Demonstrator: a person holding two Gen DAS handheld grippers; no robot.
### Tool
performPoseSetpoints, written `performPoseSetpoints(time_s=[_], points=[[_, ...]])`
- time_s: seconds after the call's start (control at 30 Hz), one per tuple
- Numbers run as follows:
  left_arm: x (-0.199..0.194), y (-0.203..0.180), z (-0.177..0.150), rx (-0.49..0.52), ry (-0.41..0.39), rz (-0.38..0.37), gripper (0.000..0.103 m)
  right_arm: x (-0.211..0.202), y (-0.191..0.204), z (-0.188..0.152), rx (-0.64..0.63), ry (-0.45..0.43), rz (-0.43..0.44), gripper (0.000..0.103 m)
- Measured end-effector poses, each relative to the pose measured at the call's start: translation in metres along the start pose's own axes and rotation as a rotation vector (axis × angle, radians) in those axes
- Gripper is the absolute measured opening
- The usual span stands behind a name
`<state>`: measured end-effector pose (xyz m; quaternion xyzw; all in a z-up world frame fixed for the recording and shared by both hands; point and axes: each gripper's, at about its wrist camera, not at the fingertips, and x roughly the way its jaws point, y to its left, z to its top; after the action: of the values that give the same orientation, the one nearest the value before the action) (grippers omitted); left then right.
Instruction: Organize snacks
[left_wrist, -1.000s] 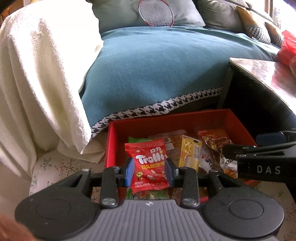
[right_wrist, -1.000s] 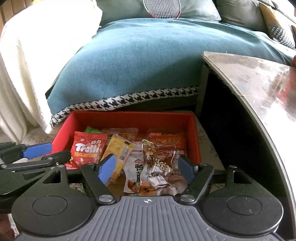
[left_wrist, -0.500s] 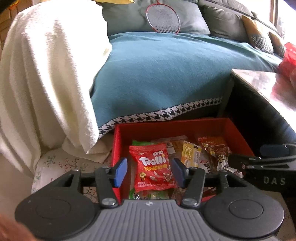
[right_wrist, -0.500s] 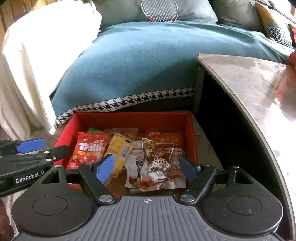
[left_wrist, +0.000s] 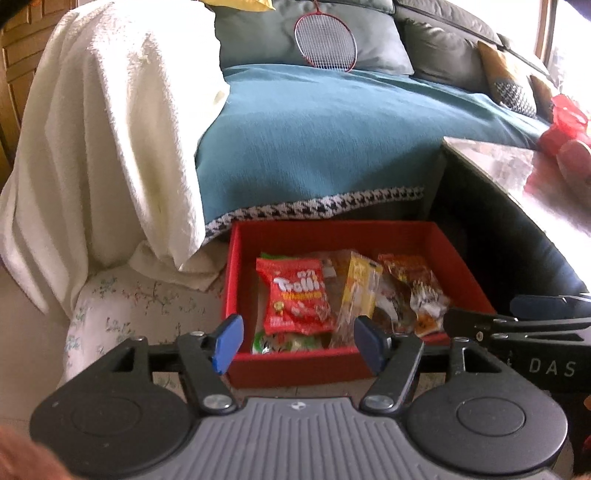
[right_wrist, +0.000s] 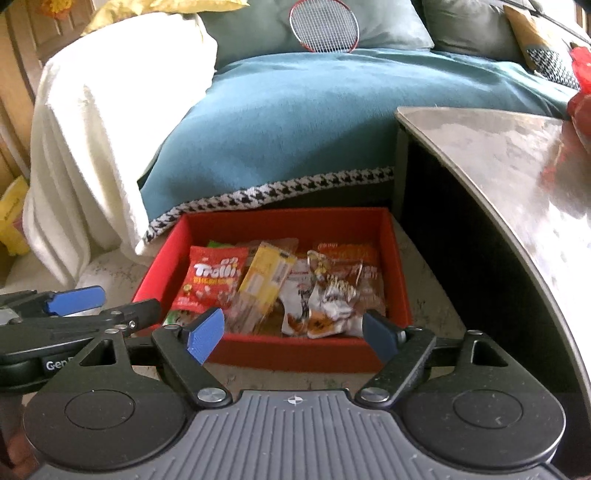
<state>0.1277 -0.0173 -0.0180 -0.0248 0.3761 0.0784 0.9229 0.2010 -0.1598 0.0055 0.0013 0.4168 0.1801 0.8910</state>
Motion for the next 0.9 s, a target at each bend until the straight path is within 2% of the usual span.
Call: performPoseSetpoints(time_s=[0.6, 0.9], points=[[-0.057, -0.002, -0.039, 0.0, -0.052, -0.05, 0.061, -0.047, 0.004, -0.051, 0.061, -0.017, 0.039, 0.088], [-0.074, -0.002, -0.06, -0.016, -0.041, -0.059, 0.061, -0.062, 0.007, -0.07, 0.071, -0.018, 0.046, 0.088]])
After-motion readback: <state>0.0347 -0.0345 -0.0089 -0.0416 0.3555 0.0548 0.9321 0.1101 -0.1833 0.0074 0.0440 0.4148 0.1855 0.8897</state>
